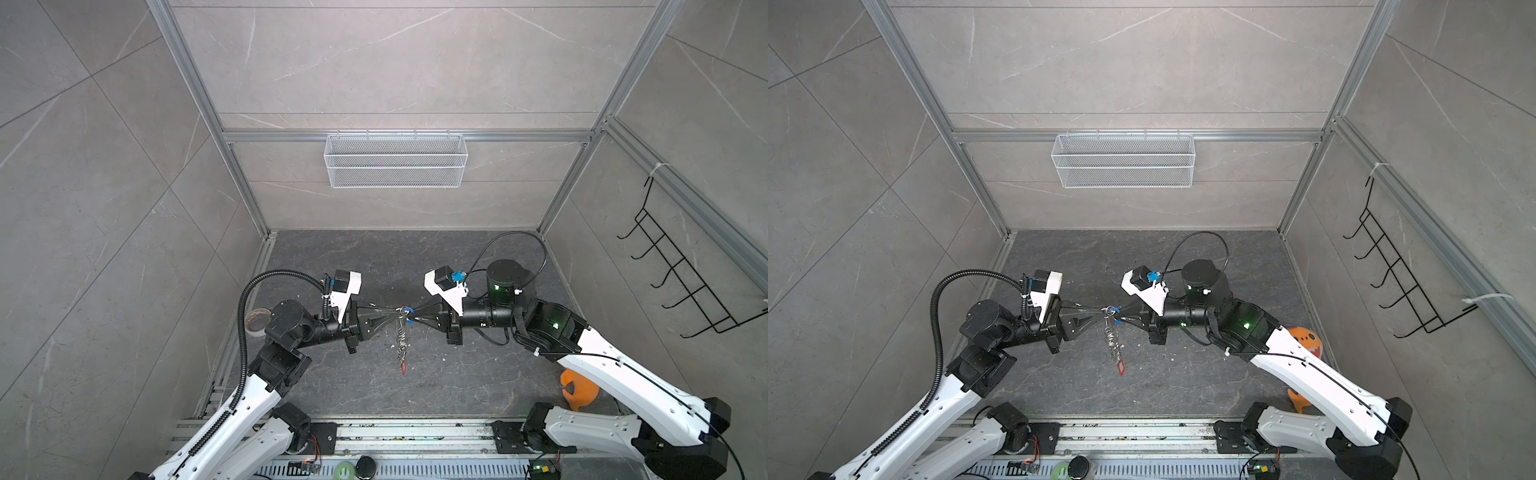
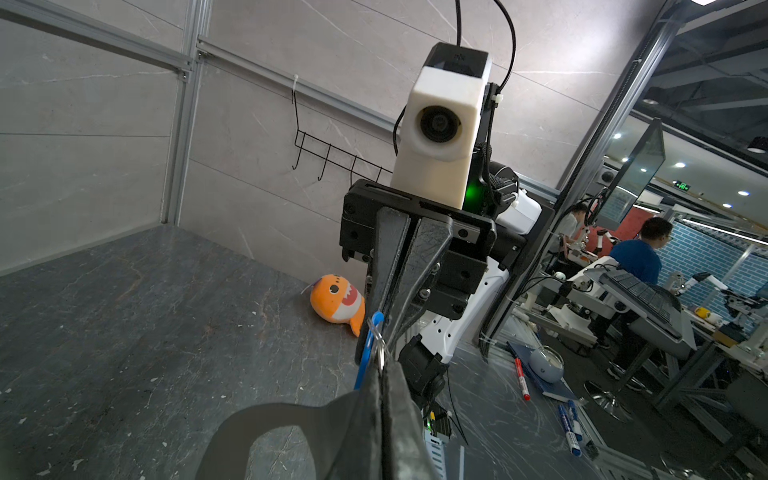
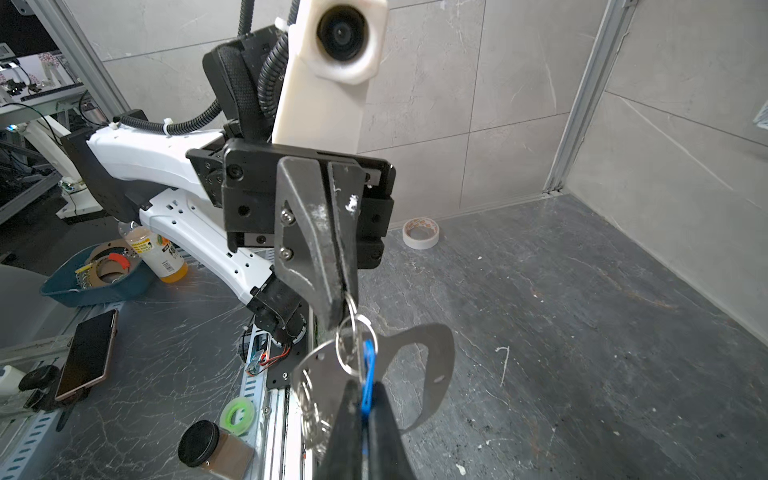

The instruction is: Remove the keys from the keyring

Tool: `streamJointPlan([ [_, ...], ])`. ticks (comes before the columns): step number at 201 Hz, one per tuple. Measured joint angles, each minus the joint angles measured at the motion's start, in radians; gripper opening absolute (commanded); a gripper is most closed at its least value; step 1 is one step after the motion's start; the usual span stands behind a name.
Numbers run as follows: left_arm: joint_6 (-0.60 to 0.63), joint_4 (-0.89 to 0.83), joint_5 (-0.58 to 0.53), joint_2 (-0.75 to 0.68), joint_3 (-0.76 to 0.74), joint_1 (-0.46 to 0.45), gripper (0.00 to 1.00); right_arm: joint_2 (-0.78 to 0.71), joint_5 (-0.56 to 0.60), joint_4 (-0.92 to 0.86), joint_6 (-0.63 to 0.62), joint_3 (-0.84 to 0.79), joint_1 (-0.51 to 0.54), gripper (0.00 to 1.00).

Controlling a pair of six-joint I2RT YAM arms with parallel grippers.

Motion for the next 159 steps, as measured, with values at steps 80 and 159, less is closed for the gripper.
streamJointPlan([
  [80, 0.014, -0.045, 0.026, -0.003, 0.011, 0.0, 0.0, 0.036, -0.029, -0.105, -0.059, 0.085, -0.02, 0.0],
  [159, -0.035, 0.017, 0.067, 0.001, 0.011, 0.0, 0.0, 0.075, -0.1, -0.126, -0.088, 0.106, -0.046, 0.0],
])
